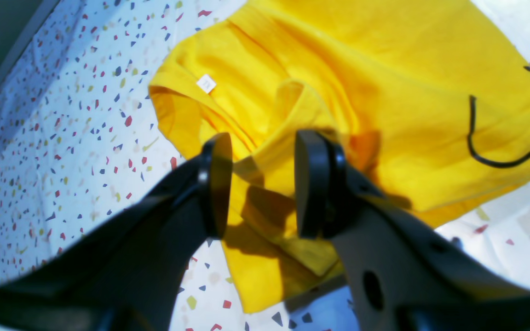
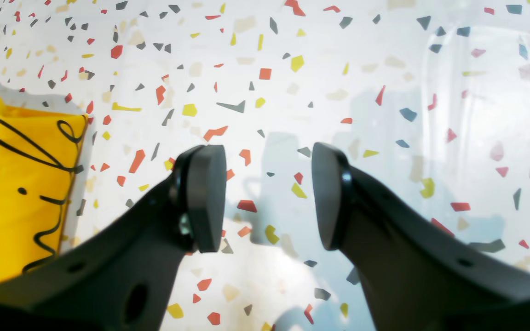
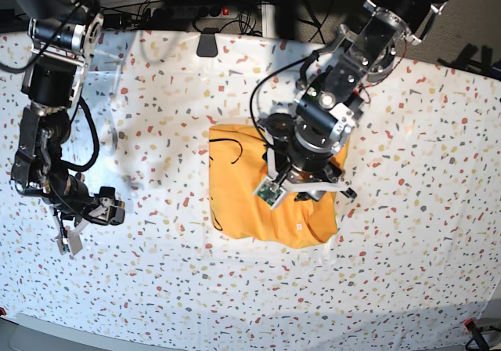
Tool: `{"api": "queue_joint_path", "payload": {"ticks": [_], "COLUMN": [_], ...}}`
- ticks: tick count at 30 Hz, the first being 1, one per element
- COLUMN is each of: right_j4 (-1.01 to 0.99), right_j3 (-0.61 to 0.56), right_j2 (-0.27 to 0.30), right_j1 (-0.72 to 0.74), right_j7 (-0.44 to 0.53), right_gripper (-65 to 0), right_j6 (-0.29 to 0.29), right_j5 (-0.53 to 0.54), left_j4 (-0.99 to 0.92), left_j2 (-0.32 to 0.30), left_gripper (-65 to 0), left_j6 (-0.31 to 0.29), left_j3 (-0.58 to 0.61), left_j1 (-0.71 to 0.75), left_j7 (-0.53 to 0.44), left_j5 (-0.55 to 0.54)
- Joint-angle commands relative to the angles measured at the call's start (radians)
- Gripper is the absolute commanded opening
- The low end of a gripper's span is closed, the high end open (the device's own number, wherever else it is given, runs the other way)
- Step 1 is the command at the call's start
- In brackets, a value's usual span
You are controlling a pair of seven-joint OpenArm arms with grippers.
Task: Fold the T-shirt properly
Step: 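Grasp the folded bundle's edge with the left gripper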
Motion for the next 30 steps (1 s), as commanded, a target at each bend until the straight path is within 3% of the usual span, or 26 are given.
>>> {"api": "queue_joint_path", "payload": {"ticks": [1, 11, 23, 30], "right_j4": [0.019, 0.019, 0.019, 0.019], "right_j3": [0.003, 0.003, 0.003, 0.003], "right_j2": [0.016, 0.016, 0.016, 0.016], "right_j1": [0.031, 0.031, 0.031, 0.031], "right_j7": [0.019, 0.019, 0.015, 0.011], "right_gripper": [-35.2, -35.2, -35.2, -35.2], "right_j6": [0.003, 0.003, 0.003, 0.003], "right_j5": [0.016, 0.016, 0.016, 0.016], "left_j4": [0.014, 0.013, 0.013, 0.013], "left_j2": [0.006, 0.005, 0.021, 0.055], "left_gripper": [-42.8, -42.8, -42.8, -42.8], "left_j6": [0.006, 0.006, 0.006, 0.005], "left_j3": [-0.002, -0.001, -0.001, -0.001], "left_j1": [-0.022, -0.022, -0.022, -0.022], "left_j7": [-0.024, -0.116, -0.133, -0.155], "left_j5": [-0.005, -0.047, -0.145, -0.112]}}
